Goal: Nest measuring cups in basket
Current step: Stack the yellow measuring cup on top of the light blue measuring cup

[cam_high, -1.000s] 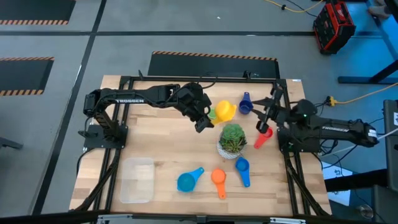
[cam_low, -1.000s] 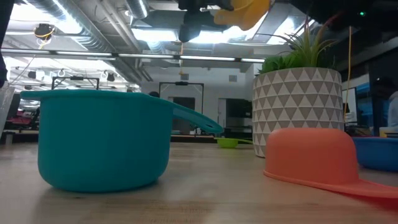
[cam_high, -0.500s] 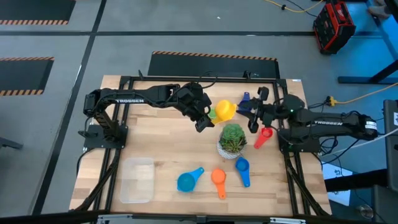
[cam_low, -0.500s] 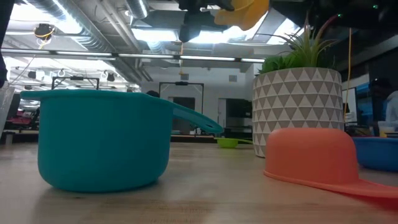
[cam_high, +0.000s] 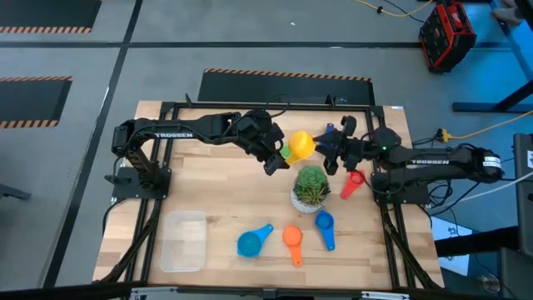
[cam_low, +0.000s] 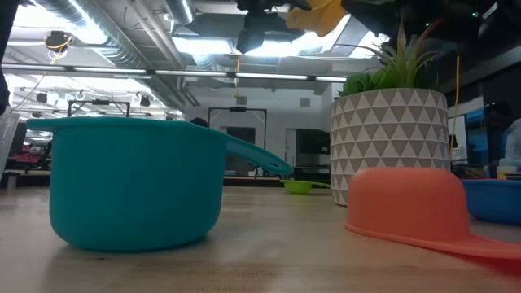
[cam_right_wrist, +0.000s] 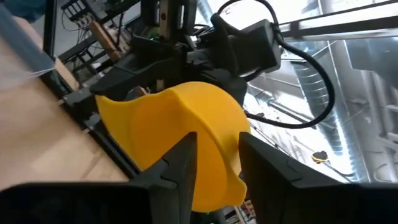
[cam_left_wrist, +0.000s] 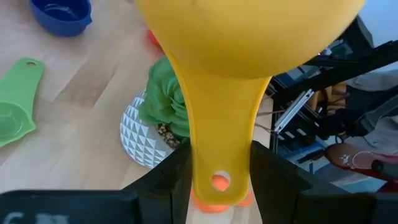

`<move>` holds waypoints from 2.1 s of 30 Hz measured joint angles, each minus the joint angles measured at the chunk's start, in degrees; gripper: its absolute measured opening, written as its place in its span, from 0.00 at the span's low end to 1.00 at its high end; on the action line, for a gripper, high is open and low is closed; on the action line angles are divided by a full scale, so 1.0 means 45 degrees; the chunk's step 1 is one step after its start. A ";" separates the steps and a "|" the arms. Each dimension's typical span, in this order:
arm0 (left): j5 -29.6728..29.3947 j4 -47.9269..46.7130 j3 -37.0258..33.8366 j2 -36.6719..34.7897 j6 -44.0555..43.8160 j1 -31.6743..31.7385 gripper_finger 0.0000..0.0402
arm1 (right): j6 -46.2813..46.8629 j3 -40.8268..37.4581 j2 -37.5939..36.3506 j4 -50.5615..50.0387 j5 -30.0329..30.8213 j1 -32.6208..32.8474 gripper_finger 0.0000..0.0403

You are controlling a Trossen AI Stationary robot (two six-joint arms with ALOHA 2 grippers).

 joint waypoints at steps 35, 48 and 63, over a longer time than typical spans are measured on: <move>-0.0174 0.0176 0.0000 0.0010 -0.0172 0.0000 0.35 | 0.0090 0.0000 0.0461 0.0872 0.0897 -0.0002 0.07; -0.0568 0.0097 0.0000 0.0005 -0.0026 0.0004 0.35 | 0.0510 -0.0010 0.0457 0.0731 0.0843 0.0002 0.03; -0.2804 -0.2369 -0.0019 -0.0955 0.3571 0.0480 0.35 | 0.2406 -0.0010 -0.0094 0.0733 0.3892 -0.0034 0.02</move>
